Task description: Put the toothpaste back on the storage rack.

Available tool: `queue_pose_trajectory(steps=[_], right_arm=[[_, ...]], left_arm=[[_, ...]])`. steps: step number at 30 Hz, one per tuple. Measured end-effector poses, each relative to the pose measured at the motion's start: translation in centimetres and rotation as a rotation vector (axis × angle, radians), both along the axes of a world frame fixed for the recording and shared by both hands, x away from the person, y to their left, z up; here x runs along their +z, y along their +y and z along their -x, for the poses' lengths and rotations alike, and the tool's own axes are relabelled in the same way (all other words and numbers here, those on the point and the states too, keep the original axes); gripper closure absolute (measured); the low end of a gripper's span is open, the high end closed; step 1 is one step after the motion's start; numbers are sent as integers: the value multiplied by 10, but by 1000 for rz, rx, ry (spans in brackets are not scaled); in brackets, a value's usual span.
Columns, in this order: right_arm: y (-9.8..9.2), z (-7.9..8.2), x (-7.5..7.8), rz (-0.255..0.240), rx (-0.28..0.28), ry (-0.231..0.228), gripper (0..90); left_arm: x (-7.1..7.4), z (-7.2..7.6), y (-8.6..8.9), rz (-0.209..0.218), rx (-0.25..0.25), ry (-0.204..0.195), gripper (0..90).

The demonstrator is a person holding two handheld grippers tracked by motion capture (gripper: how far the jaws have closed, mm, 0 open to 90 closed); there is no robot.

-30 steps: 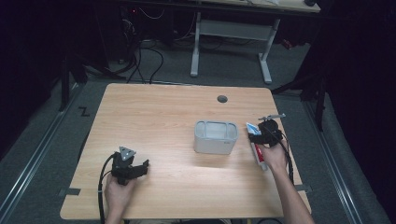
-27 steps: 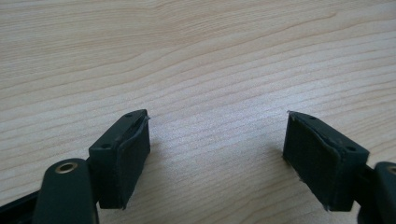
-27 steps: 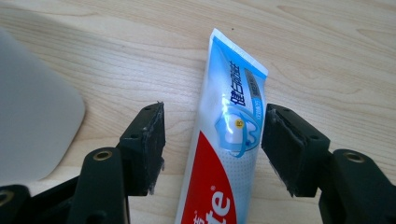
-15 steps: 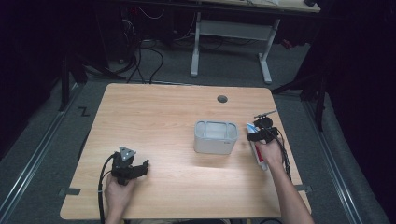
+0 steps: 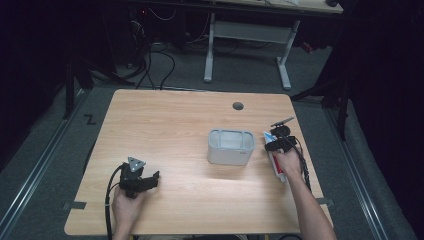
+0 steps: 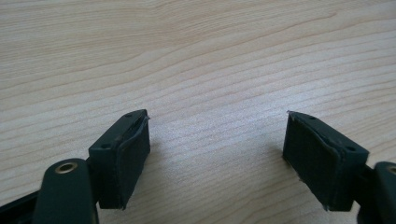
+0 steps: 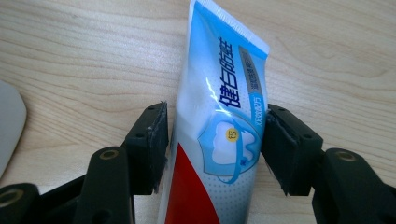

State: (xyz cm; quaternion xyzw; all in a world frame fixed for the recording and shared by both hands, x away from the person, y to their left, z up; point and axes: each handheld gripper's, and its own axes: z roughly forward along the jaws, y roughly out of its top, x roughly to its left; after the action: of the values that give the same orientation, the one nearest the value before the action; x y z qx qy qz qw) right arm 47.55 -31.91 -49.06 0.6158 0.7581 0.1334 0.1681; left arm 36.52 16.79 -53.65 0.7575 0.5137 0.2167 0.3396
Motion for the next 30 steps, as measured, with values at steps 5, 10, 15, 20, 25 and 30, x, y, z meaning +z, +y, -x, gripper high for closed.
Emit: queue_pose_trajectory(steps=[5,10,15,20,25,30], right_arm=[[6,-2,-1,17,26,13,455],[11,-4,-1,29,39,22,463],[13,-4,-1,41,50,36,466],[10,-5,-2,-7,46,53,489],[3,-7,-3,-83,43,81,529],[-2,-6,-1,-142,47,100,617]], left_arm=[[0,0,0,-1,0,-1,234],[0,0,0,1,0,-1,233],[0,0,0,1,0,-1,234],[0,0,0,2,0,-1,233],[0,0,0,0,-1,-2,234],[0,0,0,1,0,-1,233]])
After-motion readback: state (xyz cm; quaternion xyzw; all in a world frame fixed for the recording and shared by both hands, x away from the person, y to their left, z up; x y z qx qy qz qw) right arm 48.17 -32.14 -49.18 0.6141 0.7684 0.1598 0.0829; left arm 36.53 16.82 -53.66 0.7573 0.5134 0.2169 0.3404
